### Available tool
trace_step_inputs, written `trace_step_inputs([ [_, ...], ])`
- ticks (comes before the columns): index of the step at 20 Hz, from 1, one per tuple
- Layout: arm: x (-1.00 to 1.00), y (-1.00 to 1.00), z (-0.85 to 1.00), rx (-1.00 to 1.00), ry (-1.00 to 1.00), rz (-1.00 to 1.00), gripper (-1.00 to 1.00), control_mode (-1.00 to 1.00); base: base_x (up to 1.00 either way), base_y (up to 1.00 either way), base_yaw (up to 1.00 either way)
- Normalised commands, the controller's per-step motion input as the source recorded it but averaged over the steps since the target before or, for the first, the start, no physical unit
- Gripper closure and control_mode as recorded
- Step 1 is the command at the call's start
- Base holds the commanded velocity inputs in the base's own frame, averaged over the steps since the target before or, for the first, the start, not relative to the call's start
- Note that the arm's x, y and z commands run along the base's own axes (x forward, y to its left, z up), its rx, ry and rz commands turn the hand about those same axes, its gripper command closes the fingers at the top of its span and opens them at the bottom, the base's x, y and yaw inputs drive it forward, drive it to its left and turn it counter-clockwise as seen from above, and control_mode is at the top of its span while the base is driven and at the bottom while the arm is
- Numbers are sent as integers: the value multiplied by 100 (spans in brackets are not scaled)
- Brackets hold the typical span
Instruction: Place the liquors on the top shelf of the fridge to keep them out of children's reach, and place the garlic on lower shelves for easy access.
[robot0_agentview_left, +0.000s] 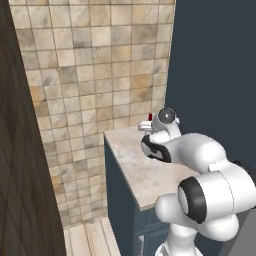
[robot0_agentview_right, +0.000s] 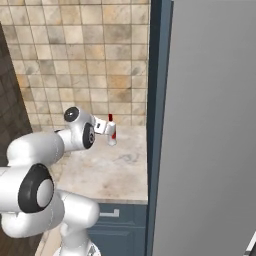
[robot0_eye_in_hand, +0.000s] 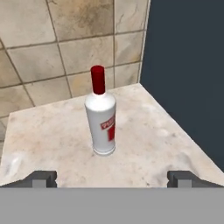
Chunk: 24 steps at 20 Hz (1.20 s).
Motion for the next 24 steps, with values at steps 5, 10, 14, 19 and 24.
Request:
trace_step_inputs([
  [5,32,0,-16,0,1,-5,-100,-100,0,0,0],
  [10,31,0,-13,0,0,-4,-100,-100,0,0,0],
  [14,31,0,-8,0,0,-3,-100,-100,0,0,0],
  [19,24,0,-7,0,0,-2,-100,-100,0,0,0],
  [24,24,0,-9,0,0,-1,-100,-100,0,0,0],
])
